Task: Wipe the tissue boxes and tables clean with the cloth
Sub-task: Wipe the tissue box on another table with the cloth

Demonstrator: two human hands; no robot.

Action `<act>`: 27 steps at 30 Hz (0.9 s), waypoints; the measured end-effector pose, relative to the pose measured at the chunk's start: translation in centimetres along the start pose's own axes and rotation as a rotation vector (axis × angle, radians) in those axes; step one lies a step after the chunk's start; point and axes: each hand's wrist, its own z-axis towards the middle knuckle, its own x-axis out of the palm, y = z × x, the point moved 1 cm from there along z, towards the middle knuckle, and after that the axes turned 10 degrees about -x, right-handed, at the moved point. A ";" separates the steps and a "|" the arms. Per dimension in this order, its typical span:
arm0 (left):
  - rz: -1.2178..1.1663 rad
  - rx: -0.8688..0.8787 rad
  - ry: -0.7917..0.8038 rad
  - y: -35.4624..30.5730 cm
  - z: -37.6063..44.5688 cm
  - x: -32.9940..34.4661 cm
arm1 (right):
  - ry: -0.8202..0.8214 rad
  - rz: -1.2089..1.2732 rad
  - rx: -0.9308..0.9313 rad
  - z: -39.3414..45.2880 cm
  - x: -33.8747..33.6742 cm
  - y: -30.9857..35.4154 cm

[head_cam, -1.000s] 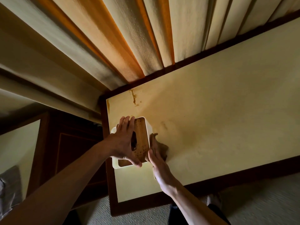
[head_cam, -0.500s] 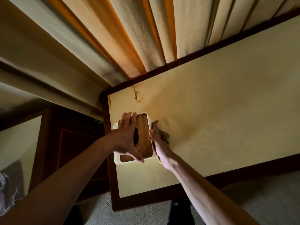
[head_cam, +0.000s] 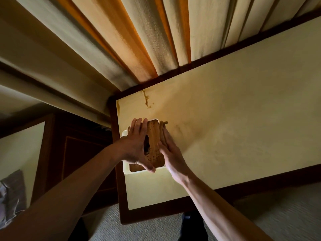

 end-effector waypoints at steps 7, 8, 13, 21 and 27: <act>-0.002 -0.009 0.001 -0.1 0.0 -0.1 | -0.023 0.042 0.203 -3.4 -0.6 -3.5; -0.003 -0.010 0.002 -0.1 -0.1 -0.1 | -0.028 0.035 0.225 -3.5 -0.6 -3.8; -0.006 -0.025 0.009 -0.1 -0.2 -0.2 | -0.112 0.091 0.263 -3.1 -0.7 -4.0; 0.000 -0.024 0.009 -0.3 -0.3 -0.3 | -0.106 0.082 0.314 0.4 -1.0 -4.3; 0.002 -0.014 -0.005 -0.3 -0.2 -0.2 | -0.023 0.047 0.331 4.6 -1.0 -2.0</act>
